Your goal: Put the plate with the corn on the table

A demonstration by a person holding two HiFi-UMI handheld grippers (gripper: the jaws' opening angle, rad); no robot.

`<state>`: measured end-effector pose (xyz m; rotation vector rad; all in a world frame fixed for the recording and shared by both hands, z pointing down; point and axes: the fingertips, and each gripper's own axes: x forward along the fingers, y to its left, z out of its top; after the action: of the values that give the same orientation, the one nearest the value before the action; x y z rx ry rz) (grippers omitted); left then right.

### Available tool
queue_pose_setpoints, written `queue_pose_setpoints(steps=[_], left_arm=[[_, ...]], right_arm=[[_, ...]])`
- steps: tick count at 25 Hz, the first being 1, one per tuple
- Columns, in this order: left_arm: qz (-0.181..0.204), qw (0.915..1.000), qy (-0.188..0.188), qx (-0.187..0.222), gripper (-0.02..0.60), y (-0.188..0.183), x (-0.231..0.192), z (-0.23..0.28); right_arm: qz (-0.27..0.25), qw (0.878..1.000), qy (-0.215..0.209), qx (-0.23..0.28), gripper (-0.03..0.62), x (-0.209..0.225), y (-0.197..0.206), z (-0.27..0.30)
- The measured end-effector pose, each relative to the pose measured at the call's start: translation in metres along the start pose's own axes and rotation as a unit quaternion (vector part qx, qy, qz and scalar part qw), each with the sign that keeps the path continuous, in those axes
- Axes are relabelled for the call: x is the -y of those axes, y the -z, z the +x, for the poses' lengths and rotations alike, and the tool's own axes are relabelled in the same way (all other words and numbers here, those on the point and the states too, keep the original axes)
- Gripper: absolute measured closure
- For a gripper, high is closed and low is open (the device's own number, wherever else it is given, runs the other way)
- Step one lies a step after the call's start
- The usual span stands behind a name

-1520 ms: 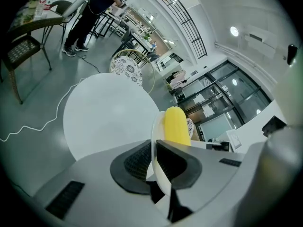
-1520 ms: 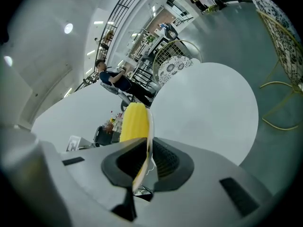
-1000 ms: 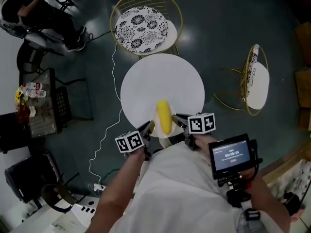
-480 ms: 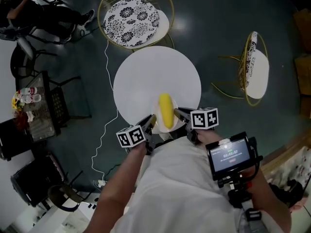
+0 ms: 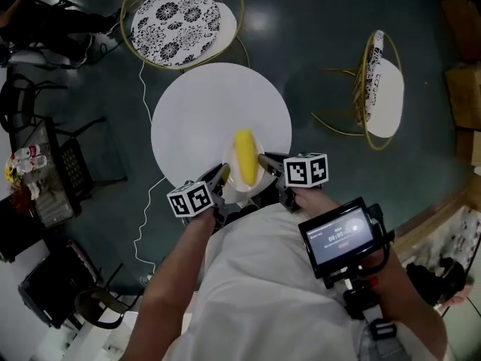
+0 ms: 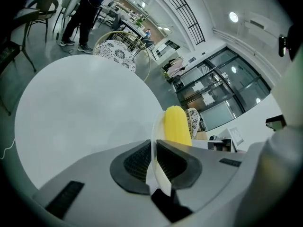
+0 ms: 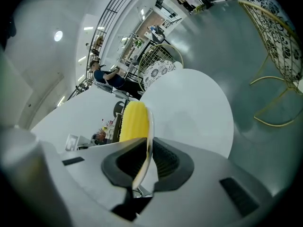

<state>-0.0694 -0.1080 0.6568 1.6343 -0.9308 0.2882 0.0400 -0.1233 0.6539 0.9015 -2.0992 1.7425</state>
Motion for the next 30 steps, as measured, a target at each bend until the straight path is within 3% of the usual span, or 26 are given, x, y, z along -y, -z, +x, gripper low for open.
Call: queue_pose_setpoints(steps=[17,22,30], left_arm=[[-0.020,0.9995,-0.010,0.023,0.543,-0.016,0.008,0.013],[-0.034,0.9988,-0.019,0.029,0.543,-0.053,-0.024,0.048],[-0.050,0.9970,-0.030,0.050,0.543,-0.086,-0.043,0.061]], right_arm=[[-0.017,1.000,0.006,-0.017,0.546,0.008,-0.026,0.000],[-0.018,0.999,-0.001,-0.027,0.546,0.031,-0.065,0.046],[-0.027,0.999,0.005,-0.027,0.546,0.040,-0.100,0.075]])
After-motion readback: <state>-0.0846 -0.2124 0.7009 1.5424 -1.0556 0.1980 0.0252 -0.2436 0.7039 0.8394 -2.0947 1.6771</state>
